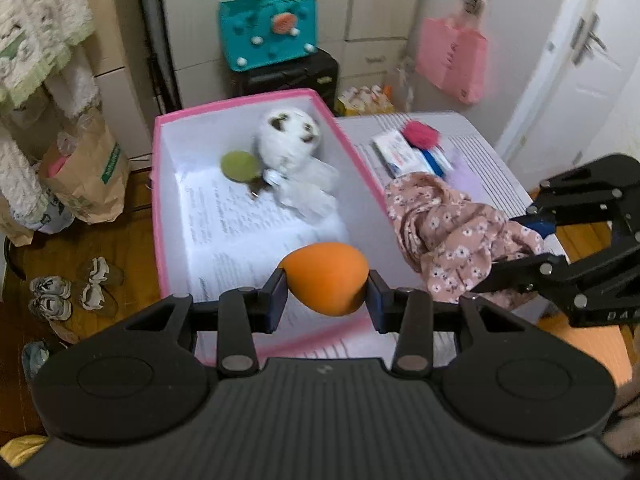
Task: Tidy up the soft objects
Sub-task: 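Carry scrunchie with right tool while left tool carries orange sponge to pink box, then lower scrunchie into box and open right gripper while left gripper releases sponge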
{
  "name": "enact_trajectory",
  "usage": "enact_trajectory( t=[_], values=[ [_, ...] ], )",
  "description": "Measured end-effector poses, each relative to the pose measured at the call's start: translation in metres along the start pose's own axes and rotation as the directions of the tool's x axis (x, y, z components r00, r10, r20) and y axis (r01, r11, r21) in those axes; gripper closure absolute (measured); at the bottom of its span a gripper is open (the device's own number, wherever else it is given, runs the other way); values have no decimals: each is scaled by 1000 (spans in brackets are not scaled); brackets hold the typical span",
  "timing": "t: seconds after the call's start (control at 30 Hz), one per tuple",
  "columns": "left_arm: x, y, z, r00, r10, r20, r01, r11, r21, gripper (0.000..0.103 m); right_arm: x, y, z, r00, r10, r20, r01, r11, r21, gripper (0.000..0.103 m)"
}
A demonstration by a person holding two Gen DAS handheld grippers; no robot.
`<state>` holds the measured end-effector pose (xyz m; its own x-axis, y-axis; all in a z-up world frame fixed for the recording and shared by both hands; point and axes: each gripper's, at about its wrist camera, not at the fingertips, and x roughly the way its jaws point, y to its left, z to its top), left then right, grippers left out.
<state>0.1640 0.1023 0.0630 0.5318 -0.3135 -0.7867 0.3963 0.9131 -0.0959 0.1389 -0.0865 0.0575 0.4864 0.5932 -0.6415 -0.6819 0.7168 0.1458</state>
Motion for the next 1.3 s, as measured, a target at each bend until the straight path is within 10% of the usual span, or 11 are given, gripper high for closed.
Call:
enact_trajectory(
  t=[0.6,1.3],
  values=[
    [100,82,84,995,100,19,-100,995,2,62,146,-33,68,983,-97,-153,74,986,-150,77],
    [164,95,94,985,170,-4,-170,983,70,57,218,-57,79,945,-112,-306,49,977,-208,66]
  ],
)
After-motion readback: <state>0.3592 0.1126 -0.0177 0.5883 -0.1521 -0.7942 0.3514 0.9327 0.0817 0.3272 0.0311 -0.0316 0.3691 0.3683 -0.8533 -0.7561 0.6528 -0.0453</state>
